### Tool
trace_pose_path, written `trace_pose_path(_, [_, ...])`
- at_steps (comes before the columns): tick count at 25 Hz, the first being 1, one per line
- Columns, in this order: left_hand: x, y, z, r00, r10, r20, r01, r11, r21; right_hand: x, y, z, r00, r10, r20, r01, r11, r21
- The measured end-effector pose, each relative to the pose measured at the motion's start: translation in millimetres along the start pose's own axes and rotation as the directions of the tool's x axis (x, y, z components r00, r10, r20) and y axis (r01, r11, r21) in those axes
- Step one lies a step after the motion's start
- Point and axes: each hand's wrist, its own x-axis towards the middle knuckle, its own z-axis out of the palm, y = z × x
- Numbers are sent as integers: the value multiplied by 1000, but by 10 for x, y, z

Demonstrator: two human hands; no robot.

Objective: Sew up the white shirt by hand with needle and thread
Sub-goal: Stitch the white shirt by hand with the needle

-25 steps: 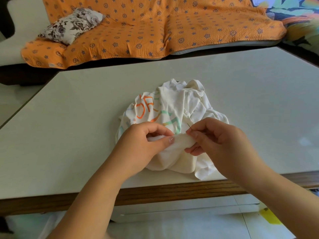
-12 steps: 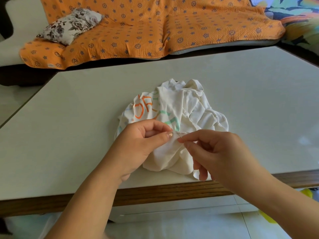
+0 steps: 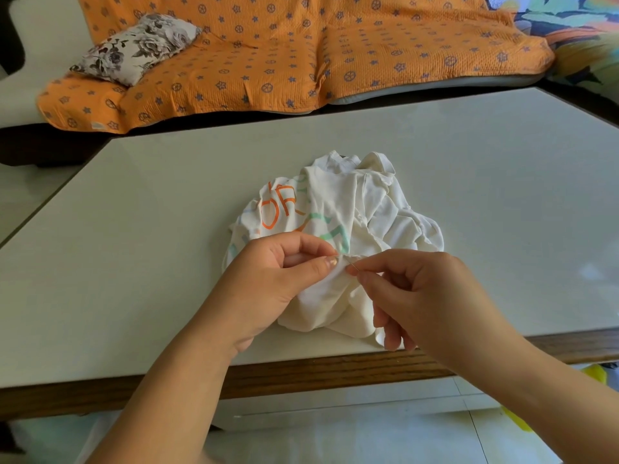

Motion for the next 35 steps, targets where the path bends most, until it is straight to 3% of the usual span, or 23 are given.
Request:
trace_pose_path(7, [-10, -27, 90, 999, 10, 35, -12, 998, 55, 29, -6, 59, 999, -7, -42, 7, 1000, -13])
trace_pose_path(12, [-19, -25, 119, 1000, 21, -15, -20, 998, 62, 20, -14, 78, 998, -17, -60, 20, 999, 50])
trace_pose_path(17, [-11, -81, 173, 987, 159, -34, -139, 934, 328, 71, 22, 67, 1000, -3, -1, 3, 981, 194])
trace_pose_path(20, [-16, -90, 197, 977, 212, -34, -184, 907, 379, 99, -10, 53, 1000, 23, 20, -27, 971, 237])
trace_pose_path(25, [-27, -40, 173, 981, 184, -63, -145, 907, 394, 288, -40, -189, 978, 43, -203, -2, 980, 200])
trace_pose_path(27, [-24, -47, 158, 990, 137, -34, -114, 920, 374, 374, -42, -312, 981, 108, -163, -27, 901, 433])
trace_pose_path(29, [-16, -52, 152, 995, 100, -16, -89, 938, 334, 443, -33, -385, 983, 177, -38, -96, 689, 718])
trace_pose_path(31, [-7, -55, 147, 998, 69, -10, -63, 952, 299, 504, -4, -439, 977, 215, 3, -120, 530, 840])
trace_pose_path(33, [-4, -57, 138, 999, 44, 2, -43, 962, 271, 564, 30, -491, 979, 200, -40, -63, 481, 875])
trace_pose_path(35, [-4, -65, 128, 1000, 17, 19, -21, 969, 247, 605, 69, -539, 978, 160, -131, 29, 521, 853])
